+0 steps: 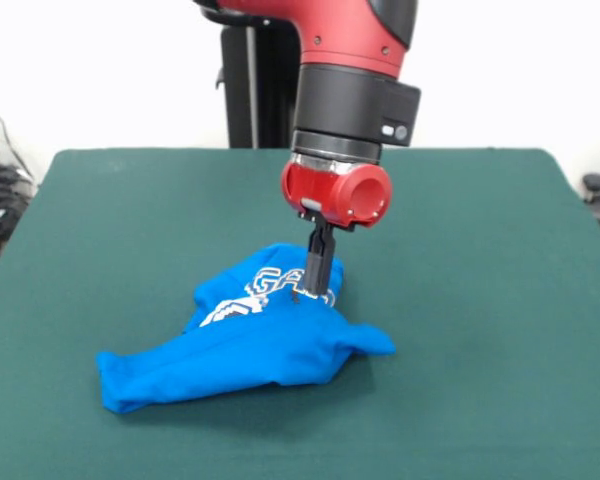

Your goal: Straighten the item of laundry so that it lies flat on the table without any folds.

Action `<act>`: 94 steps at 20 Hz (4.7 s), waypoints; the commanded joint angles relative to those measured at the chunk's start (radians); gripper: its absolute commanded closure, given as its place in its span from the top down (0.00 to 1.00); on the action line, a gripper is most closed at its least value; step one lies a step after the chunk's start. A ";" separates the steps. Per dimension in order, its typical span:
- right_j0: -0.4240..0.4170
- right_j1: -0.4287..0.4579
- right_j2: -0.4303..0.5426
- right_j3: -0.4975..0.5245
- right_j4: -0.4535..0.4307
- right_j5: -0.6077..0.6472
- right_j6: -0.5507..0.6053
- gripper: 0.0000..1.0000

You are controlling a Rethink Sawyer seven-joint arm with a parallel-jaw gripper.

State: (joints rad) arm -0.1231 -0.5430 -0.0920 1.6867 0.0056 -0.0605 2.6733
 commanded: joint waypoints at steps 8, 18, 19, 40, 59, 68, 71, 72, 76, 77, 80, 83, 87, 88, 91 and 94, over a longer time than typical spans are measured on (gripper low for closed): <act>-0.031 0.042 0.158 0.091 -0.058 -0.023 0.062 0.00; -0.074 0.097 0.211 0.043 -0.106 -0.080 0.057 0.00; -0.074 0.101 0.211 0.040 -0.107 -0.083 0.059 0.00; -0.082 0.132 0.224 0.013 -0.116 -0.091 0.062 0.00; -0.030 -0.016 0.152 0.109 -0.071 0.020 0.076 0.00; -0.052 -0.002 0.168 0.120 -0.095 -0.023 0.077 0.00; -0.055 -0.001 0.166 0.133 -0.100 -0.044 0.085 0.00; -0.050 -0.008 0.160 0.141 -0.097 -0.044 0.089 0.00; -0.044 -0.057 0.150 0.184 -0.089 -0.012 0.094 0.00; -0.039 -0.071 0.144 0.194 -0.085 -0.005 0.096 0.00; -0.036 -0.097 0.140 0.221 -0.080 0.008 0.097 0.00; -0.060 -0.123 0.162 0.252 -0.087 0.024 0.090 0.00; -0.067 -0.129 0.156 0.270 -0.096 0.001 0.088 0.00; -0.066 -0.126 0.152 0.271 -0.097 -0.009 0.088 0.00; -0.062 -0.108 0.145 0.271 -0.098 -0.038 0.091 0.00; -0.071 -0.082 0.149 0.267 -0.106 -0.070 0.092 0.00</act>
State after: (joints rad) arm -0.1845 -0.6718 0.0027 1.8734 -0.0779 -0.1215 2.6733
